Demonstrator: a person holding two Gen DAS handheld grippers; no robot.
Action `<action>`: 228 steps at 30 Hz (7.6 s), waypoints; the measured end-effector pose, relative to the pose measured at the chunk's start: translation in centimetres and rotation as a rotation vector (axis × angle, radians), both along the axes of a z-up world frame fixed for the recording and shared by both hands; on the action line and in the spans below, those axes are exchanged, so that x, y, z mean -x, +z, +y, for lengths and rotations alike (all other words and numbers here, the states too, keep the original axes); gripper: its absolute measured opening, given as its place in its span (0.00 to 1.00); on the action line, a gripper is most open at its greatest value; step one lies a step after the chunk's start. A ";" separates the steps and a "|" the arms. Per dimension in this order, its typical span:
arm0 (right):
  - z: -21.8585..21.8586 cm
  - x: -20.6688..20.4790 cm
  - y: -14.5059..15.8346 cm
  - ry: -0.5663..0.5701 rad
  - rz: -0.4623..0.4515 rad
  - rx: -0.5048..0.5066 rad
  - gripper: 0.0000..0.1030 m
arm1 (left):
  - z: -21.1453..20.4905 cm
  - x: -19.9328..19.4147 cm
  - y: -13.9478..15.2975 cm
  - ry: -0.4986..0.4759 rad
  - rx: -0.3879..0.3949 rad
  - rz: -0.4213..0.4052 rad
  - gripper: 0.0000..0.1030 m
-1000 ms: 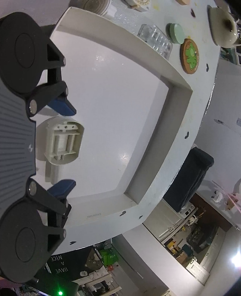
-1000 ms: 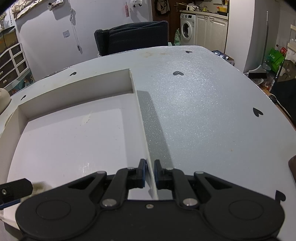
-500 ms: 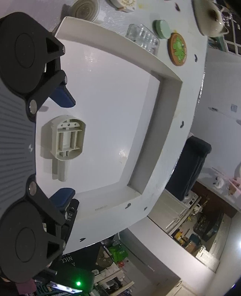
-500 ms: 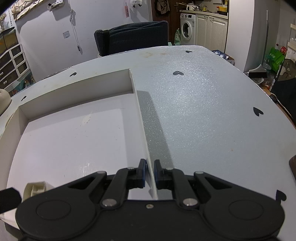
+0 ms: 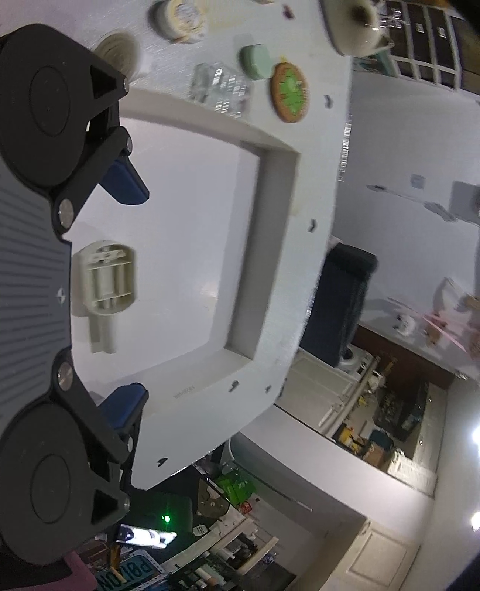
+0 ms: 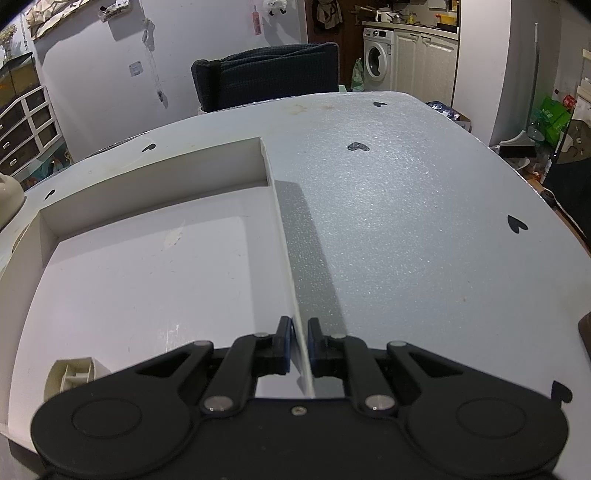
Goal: Organize rigid objects
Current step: 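Carry the beige holder into the white tray and open the left tool, then move the left tool to the white tape-measure roll and grasp it, then carry the tape-measure roll into the tray beside the holder and release, then move the left tool to the round wooden disc and grasp it, then carry the wooden disc into the tray and open the left tool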
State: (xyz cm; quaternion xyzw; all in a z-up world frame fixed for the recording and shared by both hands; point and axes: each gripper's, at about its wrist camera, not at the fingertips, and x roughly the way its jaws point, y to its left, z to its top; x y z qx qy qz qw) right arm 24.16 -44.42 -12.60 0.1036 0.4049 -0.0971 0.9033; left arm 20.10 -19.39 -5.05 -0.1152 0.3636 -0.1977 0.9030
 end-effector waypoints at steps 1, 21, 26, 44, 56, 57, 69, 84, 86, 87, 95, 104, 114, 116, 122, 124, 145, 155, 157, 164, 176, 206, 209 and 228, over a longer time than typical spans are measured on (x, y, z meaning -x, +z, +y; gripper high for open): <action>0.0 0.0 0.0 0.001 0.000 0.001 0.09 | 0.2 0.2 0.3 -0.001 -0.006 -0.019 1.00; 0.1 0.1 -0.1 0.009 -0.004 0.009 0.09 | 8.0 -0.4 4.7 0.154 -0.165 -0.269 1.00; 0.0 0.1 0.0 0.013 -0.005 0.010 0.09 | 11.1 -1.2 4.8 0.251 -0.189 -0.268 1.00; 0.2 -0.4 -0.1 0.035 0.014 0.027 0.09 | 17.9 -3.8 -2.6 0.227 -0.331 -0.165 1.00; 0.4 -0.4 -0.2 0.052 0.023 0.046 0.09 | 17.9 -5.4 -6.7 0.124 -0.348 -0.117 0.76; 0.5 -0.4 -0.2 0.055 0.024 0.051 0.09 | 17.9 -5.5 -6.8 0.120 -0.346 -0.111 0.74; 0.4 -0.4 -0.2 0.060 0.022 0.052 0.09 | 18.1 -6.3 -7.0 0.095 -0.305 -0.089 0.52; 0.2 -0.1 -0.1 0.068 0.012 0.044 0.09 | 18.2 -6.2 -5.3 0.120 -0.318 -0.099 0.51; 0.2 -0.1 -0.1 0.070 0.013 0.046 0.09 | 18.2 -5.9 -4.2 0.128 -0.311 -0.129 0.51; 0.2 -0.1 -0.1 0.072 0.013 0.046 0.09 | 18.2 -5.7 -3.5 0.130 -0.305 -0.146 0.51; 0.2 -0.1 -0.1 0.074 0.011 0.046 0.08 | 14.9 -4.1 0.5 0.012 -0.241 -0.263 0.51; 0.2 -0.1 -0.1 0.074 0.010 0.045 0.08 | 8.0 -3.3 -0.8 -0.247 -0.233 -0.220 0.51; 0.2 -0.1 -0.1 0.074 0.009 0.042 0.08 | 3.8 -2.7 -4.7 -0.396 -0.294 -0.118 0.51; 0.2 -0.1 -0.1 0.073 0.009 0.042 0.08 | 3.5 -2.9 -5.1 -0.399 -0.303 -0.104 0.51; 0.2 -0.1 0.0 0.074 0.008 0.039 0.08 | 3.1 -3.3 -5.8 -0.393 -0.322 -0.072 0.51; 0.2 -0.1 0.0 0.075 0.008 0.039 0.08 | 3.1 -3.4 -5.8 -0.389 -0.323 -0.064 0.51; 0.2 -0.1 0.0 0.075 0.008 0.038 0.08 | 4.3 -2.6 -4.2 -0.352 -0.285 -0.082 0.64; 0.2 -0.1 0.0 0.075 0.008 0.039 0.08 | 6.2 -0.4 -0.1 -0.328 -0.237 -0.214 0.93; 0.2 -0.1 0.0 0.075 0.008 0.039 0.08 | 7.0 -0.3 0.8 -0.304 -0.228 -0.240 0.96; 0.3 -0.2 0.0 0.074 0.009 0.042 0.08 | 11.1 -1.4 3.2 -0.157 -0.227 -0.302 1.00; 0.3 -0.2 0.0 0.073 0.009 0.042 0.08 | 19.1 -6.6 2.6 0.105 -0.276 -0.265 1.00; 0.0 -0.1 0.0 0.067 0.013 0.031 0.08 | 28.3 -17.0 -7.1 0.344 -0.341 -0.095 0.85; 0.0 -0.1 0.0 0.067 0.013 0.030 0.08 | 28.4 -17.6 -7.1 0.342 -0.354 -0.105 0.80; -0.1 -0.2 -0.1 0.074 0.018 0.033 0.08 | 25.4 -15.7 -4.6 0.256 -0.355 -0.121 0.66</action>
